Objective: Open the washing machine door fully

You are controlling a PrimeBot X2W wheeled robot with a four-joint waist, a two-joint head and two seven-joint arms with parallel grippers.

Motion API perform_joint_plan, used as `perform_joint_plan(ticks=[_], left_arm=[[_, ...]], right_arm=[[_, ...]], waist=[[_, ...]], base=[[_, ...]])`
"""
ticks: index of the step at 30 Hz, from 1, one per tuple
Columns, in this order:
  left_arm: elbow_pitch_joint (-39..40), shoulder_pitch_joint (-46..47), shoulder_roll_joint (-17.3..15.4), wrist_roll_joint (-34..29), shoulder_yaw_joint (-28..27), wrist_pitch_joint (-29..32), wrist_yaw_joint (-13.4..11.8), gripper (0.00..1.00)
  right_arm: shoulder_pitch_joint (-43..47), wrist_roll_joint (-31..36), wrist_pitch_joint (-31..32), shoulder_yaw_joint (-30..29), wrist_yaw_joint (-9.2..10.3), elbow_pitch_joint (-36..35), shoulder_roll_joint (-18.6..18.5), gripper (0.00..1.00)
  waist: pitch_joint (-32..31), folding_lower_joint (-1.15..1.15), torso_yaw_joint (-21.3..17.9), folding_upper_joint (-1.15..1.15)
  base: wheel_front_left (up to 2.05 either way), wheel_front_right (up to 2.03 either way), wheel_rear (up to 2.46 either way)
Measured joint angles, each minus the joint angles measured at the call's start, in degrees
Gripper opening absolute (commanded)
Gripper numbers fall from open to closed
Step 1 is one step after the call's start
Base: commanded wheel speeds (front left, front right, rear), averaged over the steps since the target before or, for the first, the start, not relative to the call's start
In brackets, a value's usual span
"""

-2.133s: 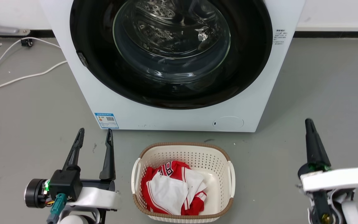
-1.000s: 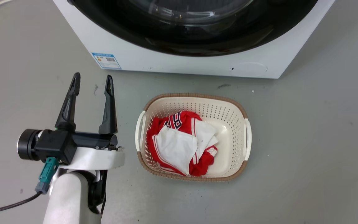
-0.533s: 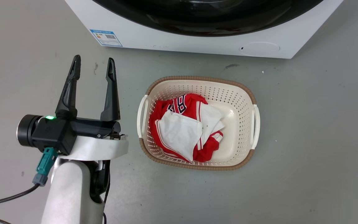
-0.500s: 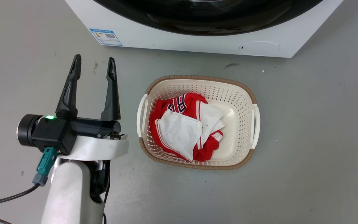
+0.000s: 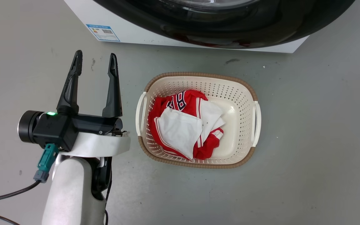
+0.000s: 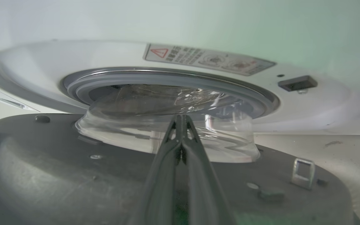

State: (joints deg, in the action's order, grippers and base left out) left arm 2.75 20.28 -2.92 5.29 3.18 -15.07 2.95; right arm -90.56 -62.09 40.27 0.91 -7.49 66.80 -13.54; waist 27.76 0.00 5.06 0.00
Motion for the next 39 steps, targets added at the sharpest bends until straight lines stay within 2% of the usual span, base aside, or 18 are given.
perform_joint_plan(ticks=[7,16,30,39], left_arm=[[-1.29,-0.03,0.0,0.0,0.16,0.0,-0.16,1.0],[-3.59,-3.88,0.01,0.01,1.34,0.0,-0.1,1.0],[-5.12,-11.05,0.01,-0.07,1.43,0.0,0.14,1.0],[-5.45,-13.16,0.01,0.45,1.55,0.0,0.03,1.0]], right_arm=[[5.05,-2.14,8.8,0.37,0.0,-3.79,0.54,0.0],[18.75,-5.52,16.88,0.77,0.0,-11.47,3.02,0.0],[40.49,-9.91,25.5,3.32,0.0,-29.07,8.68,0.0],[51.0,-12.81,26.96,8.54,0.0,-39.02,10.28,0.0]], waist=[[-2.13,0.0,-0.37,0.0],[-8.63,0.0,-0.74,0.0],[-18.02,-0.01,-1.65,0.0],[-21.28,-0.01,-0.87,0.0]], base=[[0.0,0.0,0.0],[0.0,0.0,0.0],[0.0,0.0,0.0],[0.0,0.0,0.0]])
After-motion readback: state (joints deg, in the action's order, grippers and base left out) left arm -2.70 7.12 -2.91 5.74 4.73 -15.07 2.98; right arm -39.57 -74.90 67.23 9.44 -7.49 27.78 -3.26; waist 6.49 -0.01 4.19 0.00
